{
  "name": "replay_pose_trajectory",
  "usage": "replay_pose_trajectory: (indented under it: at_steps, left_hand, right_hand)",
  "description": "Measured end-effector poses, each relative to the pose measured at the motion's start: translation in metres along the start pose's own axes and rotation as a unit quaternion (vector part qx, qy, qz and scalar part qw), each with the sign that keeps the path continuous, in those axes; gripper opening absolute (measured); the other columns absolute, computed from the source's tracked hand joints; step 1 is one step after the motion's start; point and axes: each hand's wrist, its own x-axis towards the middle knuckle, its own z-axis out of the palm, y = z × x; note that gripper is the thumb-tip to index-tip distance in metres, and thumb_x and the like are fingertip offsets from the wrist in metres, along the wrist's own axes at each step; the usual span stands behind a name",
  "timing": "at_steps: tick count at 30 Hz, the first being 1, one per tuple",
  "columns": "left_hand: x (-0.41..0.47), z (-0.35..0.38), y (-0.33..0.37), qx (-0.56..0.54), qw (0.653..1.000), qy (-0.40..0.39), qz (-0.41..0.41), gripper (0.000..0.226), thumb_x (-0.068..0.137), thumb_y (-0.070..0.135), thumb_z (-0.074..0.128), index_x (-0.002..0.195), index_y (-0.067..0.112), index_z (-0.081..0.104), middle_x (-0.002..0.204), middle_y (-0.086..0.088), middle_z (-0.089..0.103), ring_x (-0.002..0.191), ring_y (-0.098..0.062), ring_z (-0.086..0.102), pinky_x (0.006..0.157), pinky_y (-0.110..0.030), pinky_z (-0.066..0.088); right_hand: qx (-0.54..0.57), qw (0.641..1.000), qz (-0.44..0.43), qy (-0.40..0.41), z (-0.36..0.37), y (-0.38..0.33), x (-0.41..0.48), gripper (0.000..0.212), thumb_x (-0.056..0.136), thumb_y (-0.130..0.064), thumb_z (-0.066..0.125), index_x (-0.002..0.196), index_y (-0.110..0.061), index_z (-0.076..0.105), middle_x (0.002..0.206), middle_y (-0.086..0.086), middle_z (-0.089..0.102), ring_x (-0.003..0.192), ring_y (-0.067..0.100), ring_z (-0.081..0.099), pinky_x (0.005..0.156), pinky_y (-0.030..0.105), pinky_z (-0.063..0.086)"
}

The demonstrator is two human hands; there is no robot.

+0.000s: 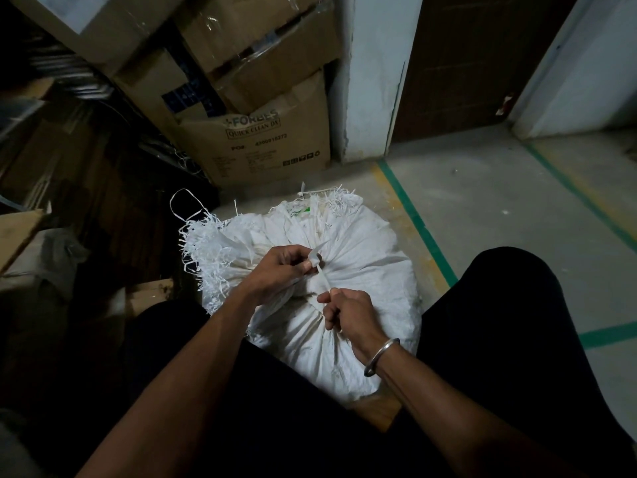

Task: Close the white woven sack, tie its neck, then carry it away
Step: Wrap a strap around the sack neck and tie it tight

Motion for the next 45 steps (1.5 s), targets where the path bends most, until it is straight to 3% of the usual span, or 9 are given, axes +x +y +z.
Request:
replay_pose_trajectory:
  at_steps: [9, 17, 21, 24, 30, 34, 37, 42, 45]
  left_hand:
    - [-0.003, 0.001, 0.005, -0.004, 1.0, 0.003, -0.003, 0.02, 0.099, -0.003, 0.057, 0.115, -0.011, 0.067, 0.118, -0.034, 0.067, 0.101, -0.025, 0.065, 0.093, -0.031, 0.053]
    - [-0.008, 0.005, 0.01, 0.02, 0.999, -0.006, -0.029, 0.017, 0.098, 0.0, 0.061, 0.09, 0.006, 0.075, 0.081, -0.008, 0.069, 0.079, -0.016, 0.064, 0.079, -0.033, 0.052]
    - [-0.012, 0.014, 0.01, -0.024, 0.999, 0.001, -0.034, 0.028, 0.1, 0.004, 0.06, 0.092, -0.022, 0.056, 0.076, -0.018, 0.051, 0.066, -0.024, 0.049, 0.063, -0.031, 0.045]
    - [-0.012, 0.015, 0.019, -0.049, 0.997, 0.02, -0.052, 0.029, 0.1, -0.006, 0.052, 0.071, -0.01, 0.057, 0.064, -0.011, 0.049, 0.054, -0.015, 0.048, 0.051, -0.02, 0.043]
    - [-0.004, 0.019, 0.014, -0.043, 0.998, 0.044, -0.033, 0.023, 0.093, 0.003, 0.068, 0.071, 0.0, 0.071, 0.067, -0.005, 0.058, 0.069, -0.011, 0.054, 0.065, -0.026, 0.043]
    - [0.0, 0.021, 0.016, 0.011, 0.997, 0.067, -0.026, 0.035, 0.095, 0.005, 0.067, 0.061, 0.007, 0.066, 0.051, 0.017, 0.052, 0.054, 0.003, 0.045, 0.054, -0.014, 0.035]
    - [0.0, 0.019, 0.014, 0.026, 0.997, 0.072, -0.017, 0.036, 0.095, 0.015, 0.068, 0.059, 0.018, 0.069, 0.058, 0.005, 0.045, 0.062, -0.013, 0.037, 0.059, -0.028, 0.026]
    - [0.003, 0.015, 0.016, 0.05, 0.996, 0.076, -0.017, 0.022, 0.09, 0.02, 0.067, 0.075, 0.005, 0.073, 0.065, -0.002, 0.051, 0.066, -0.015, 0.041, 0.067, -0.034, 0.031]
    - [0.008, 0.015, 0.012, 0.079, 0.993, 0.089, -0.02, 0.029, 0.09, 0.032, 0.068, 0.082, 0.005, 0.075, 0.067, -0.005, 0.05, 0.066, -0.015, 0.039, 0.065, -0.033, 0.031]
  right_hand:
    - [0.004, 1.0, 0.001, -0.004, 0.003, -0.007, 0.006, 0.033, 0.106, -0.01, 0.041, 0.088, 0.002, 0.065, 0.056, 0.011, 0.05, 0.041, 0.013, 0.045, 0.037, 0.015, 0.034]
    - [-0.012, 1.0, 0.007, 0.0, 0.014, -0.018, 0.022, 0.035, 0.107, -0.014, 0.041, 0.087, 0.0, 0.065, 0.054, 0.006, 0.051, 0.042, 0.014, 0.046, 0.036, 0.017, 0.031]
    - [-0.035, 0.999, 0.001, -0.02, 0.015, -0.028, 0.033, 0.038, 0.109, -0.021, 0.04, 0.093, 0.001, 0.067, 0.063, 0.012, 0.062, 0.042, 0.015, 0.054, 0.037, 0.017, 0.034]
    - [-0.087, 0.994, -0.004, -0.065, 0.01, -0.033, 0.044, 0.043, 0.109, -0.028, 0.041, 0.095, 0.005, 0.067, 0.075, 0.02, 0.071, 0.054, 0.022, 0.069, 0.04, 0.019, 0.042]
    - [-0.171, 0.973, 0.081, -0.133, -0.009, -0.061, 0.065, 0.022, 0.096, -0.003, 0.047, 0.081, -0.004, 0.062, 0.06, 0.012, 0.062, 0.046, 0.021, 0.057, 0.045, 0.021, 0.045]
    - [-0.312, 0.949, -0.035, 0.005, -0.033, -0.085, 0.102, 0.018, 0.092, -0.017, 0.061, 0.083, -0.004, 0.071, 0.069, 0.008, 0.068, 0.051, 0.016, 0.059, 0.049, 0.025, 0.05]
    - [-0.276, 0.955, -0.088, -0.063, -0.019, -0.085, 0.109, 0.03, 0.092, -0.031, 0.072, 0.079, -0.003, 0.072, 0.062, 0.003, 0.061, 0.049, 0.01, 0.049, 0.046, 0.02, 0.04]
    - [-0.262, 0.945, -0.135, -0.14, -0.01, -0.082, 0.119, 0.026, 0.084, -0.019, 0.081, 0.098, 0.002, 0.076, 0.093, 0.015, 0.077, 0.082, 0.013, 0.07, 0.08, 0.028, 0.057]
    - [-0.301, 0.933, -0.154, -0.122, -0.011, -0.08, 0.122, 0.023, 0.087, -0.02, 0.079, 0.091, 0.002, 0.078, 0.081, 0.014, 0.076, 0.07, 0.007, 0.066, 0.068, 0.023, 0.054]
